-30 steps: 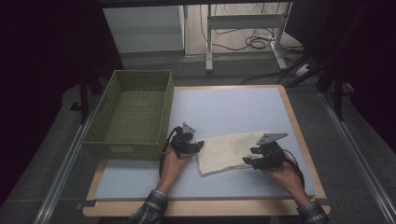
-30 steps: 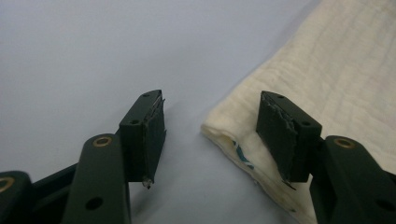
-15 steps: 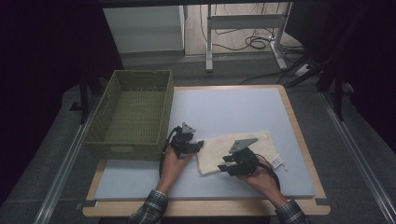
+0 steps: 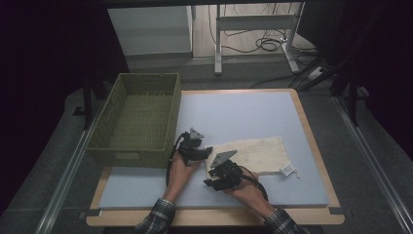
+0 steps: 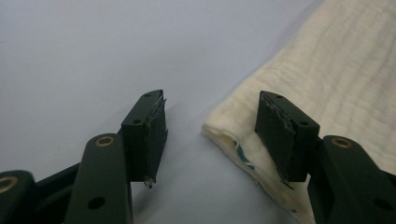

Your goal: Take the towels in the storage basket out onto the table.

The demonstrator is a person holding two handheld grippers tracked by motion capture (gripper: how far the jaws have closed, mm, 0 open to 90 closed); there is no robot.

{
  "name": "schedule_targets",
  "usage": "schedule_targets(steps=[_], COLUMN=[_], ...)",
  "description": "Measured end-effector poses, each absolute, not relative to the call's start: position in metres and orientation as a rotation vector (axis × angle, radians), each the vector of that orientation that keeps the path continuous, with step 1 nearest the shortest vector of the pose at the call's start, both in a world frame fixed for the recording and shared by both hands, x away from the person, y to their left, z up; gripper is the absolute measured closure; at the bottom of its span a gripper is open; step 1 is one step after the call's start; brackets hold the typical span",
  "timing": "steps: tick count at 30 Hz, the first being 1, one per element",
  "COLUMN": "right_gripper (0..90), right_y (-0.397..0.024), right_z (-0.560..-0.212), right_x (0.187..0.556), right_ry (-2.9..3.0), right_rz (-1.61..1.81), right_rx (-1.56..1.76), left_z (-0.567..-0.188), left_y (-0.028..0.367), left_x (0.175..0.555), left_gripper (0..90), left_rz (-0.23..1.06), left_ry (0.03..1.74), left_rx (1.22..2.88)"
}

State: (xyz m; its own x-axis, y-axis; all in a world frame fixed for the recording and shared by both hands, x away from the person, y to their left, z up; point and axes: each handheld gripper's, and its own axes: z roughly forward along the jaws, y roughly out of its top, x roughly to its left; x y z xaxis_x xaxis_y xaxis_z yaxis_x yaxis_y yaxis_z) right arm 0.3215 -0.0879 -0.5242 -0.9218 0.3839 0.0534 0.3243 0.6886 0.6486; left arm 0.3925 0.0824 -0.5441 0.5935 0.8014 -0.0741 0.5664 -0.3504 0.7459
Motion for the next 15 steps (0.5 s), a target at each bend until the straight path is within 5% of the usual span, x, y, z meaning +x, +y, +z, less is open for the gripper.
schedule_targets(steps=[6,9,10,12,15], right_gripper=[81.0,85.2,85.6,85.8,85.9], right_y=[-0.0844,-0.0862,-0.0871,-0.0886,-0.0871], right_z=[-0.5255,-0.5248,-0.5249,-0.5250,-0.5239], right_x=[0.3143,0.3150,0.3157,0.3179,0.3191], right_ry=[2.715,2.717,2.721,2.739,2.743], right_rz=[0.970,0.973,0.987,1.034,1.081], right_rx=[0.535,0.557,0.571,0.606,0.627], left_z=[-0.5437,-0.5434,-0.5434,-0.5429,-0.5413], left_y=[0.0831,0.0855,0.0859,0.0859,0.0892], left_x=[0.3925,0.3926,0.3931,0.3920,0.3854], left_gripper=[46.8,61.8,75.0,85.9,87.9], left_rz=[0.397,0.371,0.336,0.321,0.381], left_ry=[1.099,1.100,1.071,1.077,1.105], left_rx=[2.050,2.032,2.035,2.025,1.987])
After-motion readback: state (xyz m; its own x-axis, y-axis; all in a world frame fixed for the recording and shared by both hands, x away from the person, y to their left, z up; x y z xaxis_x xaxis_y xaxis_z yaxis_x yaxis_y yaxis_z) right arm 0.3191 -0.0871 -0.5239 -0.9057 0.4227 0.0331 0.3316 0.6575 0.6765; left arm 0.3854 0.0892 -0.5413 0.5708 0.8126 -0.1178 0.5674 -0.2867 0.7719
